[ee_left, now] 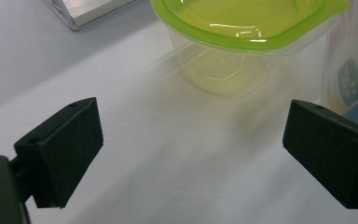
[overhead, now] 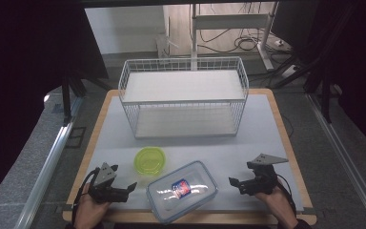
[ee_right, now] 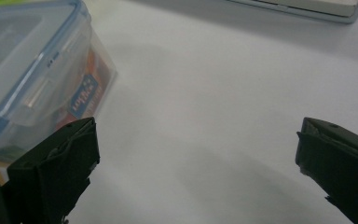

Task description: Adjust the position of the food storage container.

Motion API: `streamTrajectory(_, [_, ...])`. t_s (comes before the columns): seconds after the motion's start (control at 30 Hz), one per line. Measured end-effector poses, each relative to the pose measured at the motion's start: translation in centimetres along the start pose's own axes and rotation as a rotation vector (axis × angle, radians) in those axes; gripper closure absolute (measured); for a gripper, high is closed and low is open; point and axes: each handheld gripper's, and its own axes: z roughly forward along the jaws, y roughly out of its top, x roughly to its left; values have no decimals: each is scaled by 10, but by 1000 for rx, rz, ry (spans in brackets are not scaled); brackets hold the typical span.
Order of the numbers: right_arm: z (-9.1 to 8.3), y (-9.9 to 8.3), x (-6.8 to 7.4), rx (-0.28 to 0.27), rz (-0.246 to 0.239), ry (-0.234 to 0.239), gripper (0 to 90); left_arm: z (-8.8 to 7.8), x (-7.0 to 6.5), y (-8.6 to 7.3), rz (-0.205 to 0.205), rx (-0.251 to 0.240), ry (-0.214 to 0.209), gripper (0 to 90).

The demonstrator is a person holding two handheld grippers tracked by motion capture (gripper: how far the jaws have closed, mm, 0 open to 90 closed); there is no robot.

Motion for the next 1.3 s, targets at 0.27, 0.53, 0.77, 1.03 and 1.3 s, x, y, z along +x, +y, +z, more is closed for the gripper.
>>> streamTrajectory(0.27, [1,0,-4,21,-54,-37,0,-5,4,-1,-38,-26,-9,52])
streamTrajectory(0.53, [3,-4,-5,51,-121,-14,48,-7,3,1,-38,-35,-6,72])
streamTrajectory(0.77, [2,-1,-2,67,-153,-33,65,-8,4,2,-57,-32,-14,91])
streamTrajectory(1.03, [3,3,6,69,-158,-31,43,-13,7,10,-88,-25,-42,55])
streamTrajectory(1.3, [3,8,11,33,-96,14,39,-21,7,36,-89,-81,-87,88])
